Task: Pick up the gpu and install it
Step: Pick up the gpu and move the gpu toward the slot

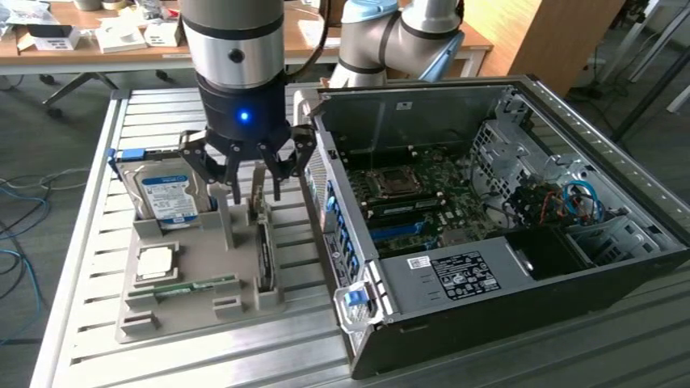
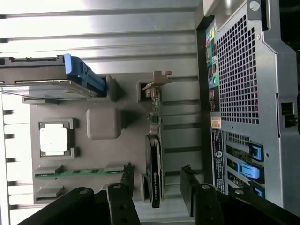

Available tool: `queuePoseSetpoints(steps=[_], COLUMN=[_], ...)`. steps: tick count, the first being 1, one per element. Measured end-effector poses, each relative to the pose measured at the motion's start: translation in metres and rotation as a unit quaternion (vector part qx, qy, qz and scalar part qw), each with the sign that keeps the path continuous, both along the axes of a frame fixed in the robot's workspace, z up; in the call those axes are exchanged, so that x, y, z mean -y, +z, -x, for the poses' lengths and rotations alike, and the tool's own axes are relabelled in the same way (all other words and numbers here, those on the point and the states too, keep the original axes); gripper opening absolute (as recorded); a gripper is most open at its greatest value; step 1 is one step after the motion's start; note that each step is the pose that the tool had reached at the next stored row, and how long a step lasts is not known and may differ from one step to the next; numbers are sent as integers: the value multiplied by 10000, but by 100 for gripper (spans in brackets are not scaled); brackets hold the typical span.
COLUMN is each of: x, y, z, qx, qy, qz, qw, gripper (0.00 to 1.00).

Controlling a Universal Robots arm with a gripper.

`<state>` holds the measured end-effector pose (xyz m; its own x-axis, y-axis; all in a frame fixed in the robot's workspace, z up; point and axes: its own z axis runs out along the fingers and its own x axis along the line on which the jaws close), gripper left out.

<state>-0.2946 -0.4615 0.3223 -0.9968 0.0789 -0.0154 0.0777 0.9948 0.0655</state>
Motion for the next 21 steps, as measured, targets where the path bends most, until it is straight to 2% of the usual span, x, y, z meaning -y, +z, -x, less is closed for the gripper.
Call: queuePoseSetpoints(steps=[21], x=[0], y=[-332], z=[0], qx=[-45], qy=[-1], qz=[0], qw=[10000], gripper=[53])
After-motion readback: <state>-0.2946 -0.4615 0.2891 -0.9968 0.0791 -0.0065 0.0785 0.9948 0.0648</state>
